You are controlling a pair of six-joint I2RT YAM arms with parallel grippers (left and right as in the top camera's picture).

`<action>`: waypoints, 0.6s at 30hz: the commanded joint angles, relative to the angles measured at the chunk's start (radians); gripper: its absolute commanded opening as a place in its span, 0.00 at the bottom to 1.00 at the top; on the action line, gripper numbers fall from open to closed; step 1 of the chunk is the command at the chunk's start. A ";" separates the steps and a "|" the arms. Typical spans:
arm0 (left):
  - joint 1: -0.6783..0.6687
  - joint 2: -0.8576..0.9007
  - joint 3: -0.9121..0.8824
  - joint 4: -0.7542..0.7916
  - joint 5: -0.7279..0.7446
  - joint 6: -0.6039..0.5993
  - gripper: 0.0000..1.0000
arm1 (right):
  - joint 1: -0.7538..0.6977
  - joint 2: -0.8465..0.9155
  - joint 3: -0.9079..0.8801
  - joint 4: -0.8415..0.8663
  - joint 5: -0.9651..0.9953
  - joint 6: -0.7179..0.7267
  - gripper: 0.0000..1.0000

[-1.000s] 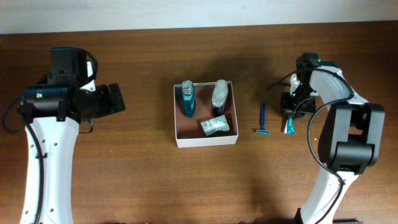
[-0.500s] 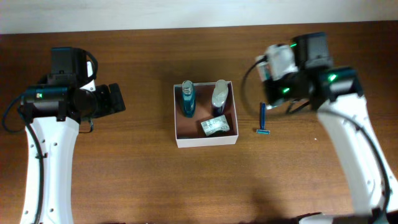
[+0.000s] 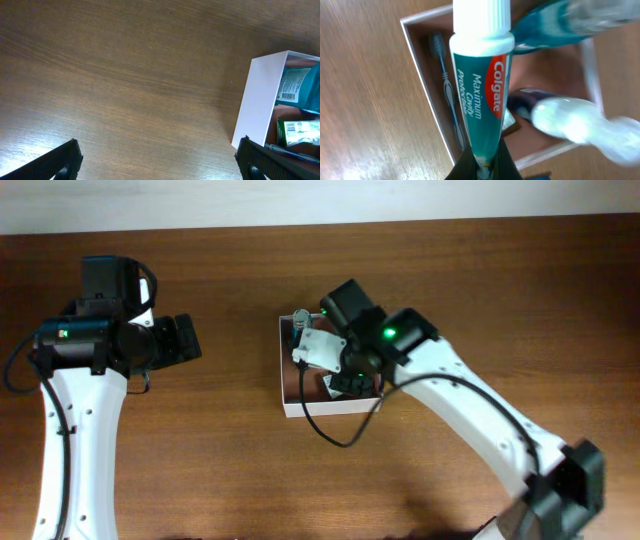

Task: Pack container
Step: 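Place the toothpaste tube into the box and release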

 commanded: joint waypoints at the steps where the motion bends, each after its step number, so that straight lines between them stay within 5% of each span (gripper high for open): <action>1: 0.003 -0.014 -0.001 0.000 -0.007 -0.006 1.00 | -0.001 0.071 -0.002 0.011 0.018 -0.047 0.05; 4: 0.003 -0.014 -0.001 -0.002 -0.007 -0.006 1.00 | 0.000 0.118 -0.002 0.025 0.018 -0.046 0.13; 9: 0.003 -0.014 -0.001 -0.002 -0.007 -0.006 1.00 | 0.000 0.126 -0.002 0.041 0.019 -0.045 0.41; 18: 0.003 -0.014 -0.001 -0.002 -0.007 -0.006 1.00 | -0.047 -0.056 0.048 0.033 0.151 0.262 0.42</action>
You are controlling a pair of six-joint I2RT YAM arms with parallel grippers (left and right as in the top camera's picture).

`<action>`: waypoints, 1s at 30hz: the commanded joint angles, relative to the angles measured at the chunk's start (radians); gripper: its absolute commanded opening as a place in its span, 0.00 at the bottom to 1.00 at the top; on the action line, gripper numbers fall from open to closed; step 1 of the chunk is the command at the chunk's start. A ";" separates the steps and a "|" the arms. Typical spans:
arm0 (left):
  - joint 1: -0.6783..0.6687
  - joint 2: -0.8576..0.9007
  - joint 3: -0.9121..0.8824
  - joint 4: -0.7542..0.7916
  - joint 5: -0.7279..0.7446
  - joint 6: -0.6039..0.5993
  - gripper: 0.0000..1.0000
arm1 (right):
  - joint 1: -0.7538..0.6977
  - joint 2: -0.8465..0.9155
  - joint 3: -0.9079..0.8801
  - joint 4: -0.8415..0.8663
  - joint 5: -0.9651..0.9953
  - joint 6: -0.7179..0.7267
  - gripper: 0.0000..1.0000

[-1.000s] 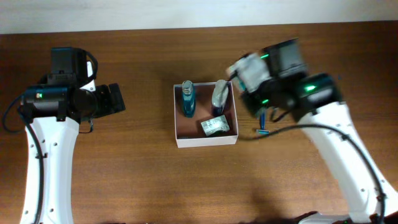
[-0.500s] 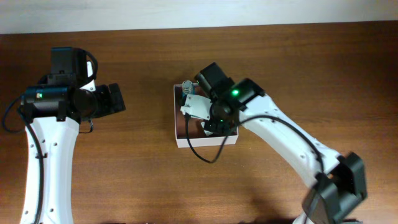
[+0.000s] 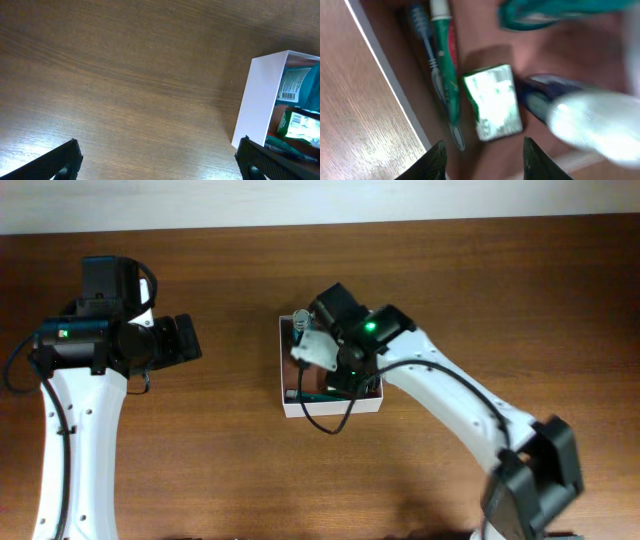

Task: Pack container
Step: 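Place the toothpaste tube into the box and release, then grasp the blue razor with the right gripper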

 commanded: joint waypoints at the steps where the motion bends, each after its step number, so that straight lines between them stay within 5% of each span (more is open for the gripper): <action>1: 0.003 -0.014 -0.001 -0.001 -0.007 -0.006 1.00 | -0.064 -0.159 0.045 0.038 0.095 0.238 0.43; 4: 0.003 -0.014 -0.001 0.000 -0.007 -0.006 1.00 | -0.178 -0.224 0.045 0.063 0.100 0.426 0.48; 10: 0.003 -0.014 -0.001 0.000 -0.007 -0.006 1.00 | -0.447 -0.221 0.025 0.052 -0.101 0.586 0.99; 15: 0.003 -0.014 -0.001 0.000 -0.007 -0.006 1.00 | -0.565 -0.120 -0.073 0.057 -0.185 0.586 0.99; 30: 0.003 -0.014 -0.001 0.001 -0.006 -0.006 1.00 | -0.550 0.191 -0.126 0.099 -0.079 0.678 1.00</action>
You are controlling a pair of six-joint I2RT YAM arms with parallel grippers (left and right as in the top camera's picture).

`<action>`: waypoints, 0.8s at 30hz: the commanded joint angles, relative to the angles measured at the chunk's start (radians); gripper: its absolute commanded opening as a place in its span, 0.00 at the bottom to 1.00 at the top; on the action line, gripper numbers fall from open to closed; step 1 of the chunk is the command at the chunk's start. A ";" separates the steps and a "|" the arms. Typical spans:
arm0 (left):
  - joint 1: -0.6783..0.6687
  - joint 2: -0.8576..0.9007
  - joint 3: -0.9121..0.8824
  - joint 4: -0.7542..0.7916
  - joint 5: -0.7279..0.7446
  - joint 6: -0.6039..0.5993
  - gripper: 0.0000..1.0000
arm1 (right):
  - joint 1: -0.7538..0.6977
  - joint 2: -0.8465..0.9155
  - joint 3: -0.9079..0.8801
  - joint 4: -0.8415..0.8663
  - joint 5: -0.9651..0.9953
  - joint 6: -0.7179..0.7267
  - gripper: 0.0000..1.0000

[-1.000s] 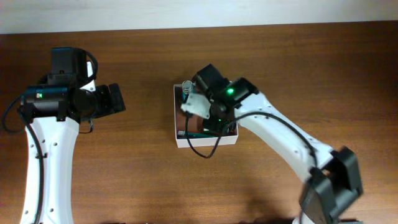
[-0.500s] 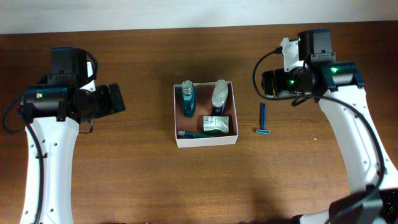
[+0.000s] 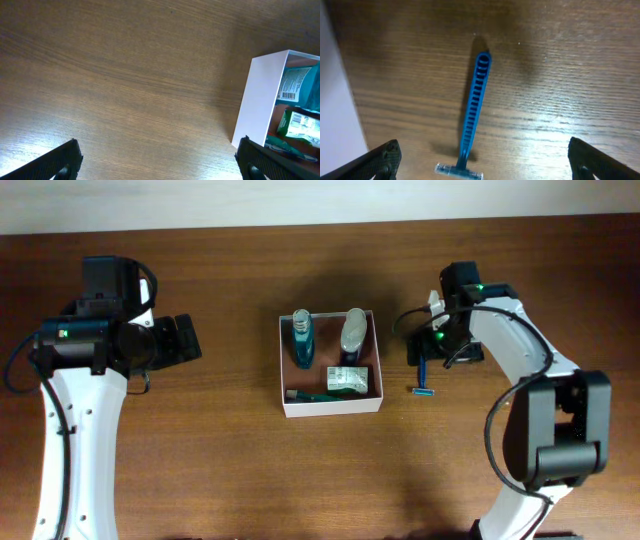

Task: Pack container
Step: 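Grasp the blue razor with the right gripper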

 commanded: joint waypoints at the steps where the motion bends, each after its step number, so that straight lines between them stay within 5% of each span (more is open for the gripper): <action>1: 0.003 -0.014 -0.001 0.003 -0.006 -0.006 1.00 | 0.003 0.042 -0.002 0.013 0.024 0.041 0.98; 16: 0.003 -0.014 -0.001 0.002 -0.007 -0.006 1.00 | 0.003 0.117 -0.028 0.046 0.047 0.086 0.85; 24: 0.003 -0.014 -0.001 0.002 -0.006 -0.006 1.00 | 0.003 0.117 -0.028 0.041 0.046 0.086 0.43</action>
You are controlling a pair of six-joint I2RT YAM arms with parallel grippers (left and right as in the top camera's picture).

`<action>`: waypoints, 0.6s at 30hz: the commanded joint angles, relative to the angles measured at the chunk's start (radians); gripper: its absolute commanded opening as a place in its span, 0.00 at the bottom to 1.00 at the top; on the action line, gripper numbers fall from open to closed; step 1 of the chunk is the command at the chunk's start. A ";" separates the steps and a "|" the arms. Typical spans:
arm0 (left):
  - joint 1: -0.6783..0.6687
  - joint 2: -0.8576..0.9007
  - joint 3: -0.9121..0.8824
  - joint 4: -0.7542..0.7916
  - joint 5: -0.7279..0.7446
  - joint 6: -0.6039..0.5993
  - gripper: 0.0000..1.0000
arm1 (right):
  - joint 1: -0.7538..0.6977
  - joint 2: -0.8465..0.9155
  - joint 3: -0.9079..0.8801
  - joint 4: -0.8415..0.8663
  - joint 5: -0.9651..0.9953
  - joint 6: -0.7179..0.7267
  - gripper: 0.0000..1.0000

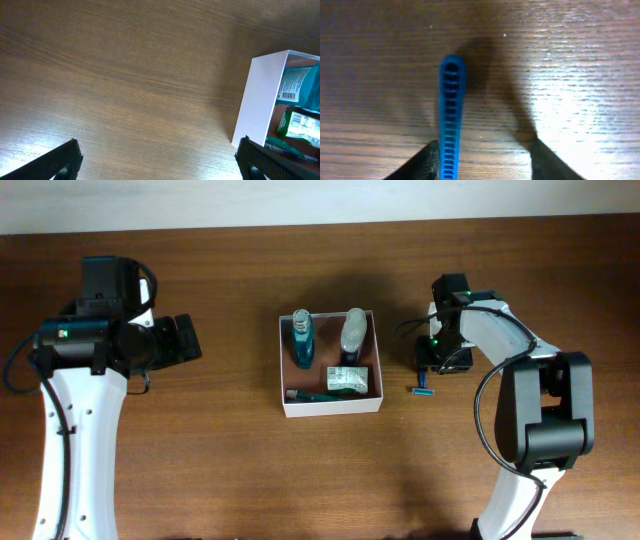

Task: Pack container
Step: 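Grasp the blue razor with the right gripper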

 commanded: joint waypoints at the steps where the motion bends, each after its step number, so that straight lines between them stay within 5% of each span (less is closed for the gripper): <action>1: 0.003 -0.014 -0.001 0.002 -0.007 -0.006 1.00 | 0.003 0.021 -0.006 -0.002 0.002 0.002 0.41; 14: 0.003 -0.014 -0.001 0.002 -0.007 -0.006 1.00 | 0.003 0.021 -0.006 -0.002 0.002 0.002 0.05; 18: 0.003 -0.014 -0.001 0.002 -0.007 -0.006 1.00 | 0.003 0.021 -0.006 -0.002 0.002 0.002 0.04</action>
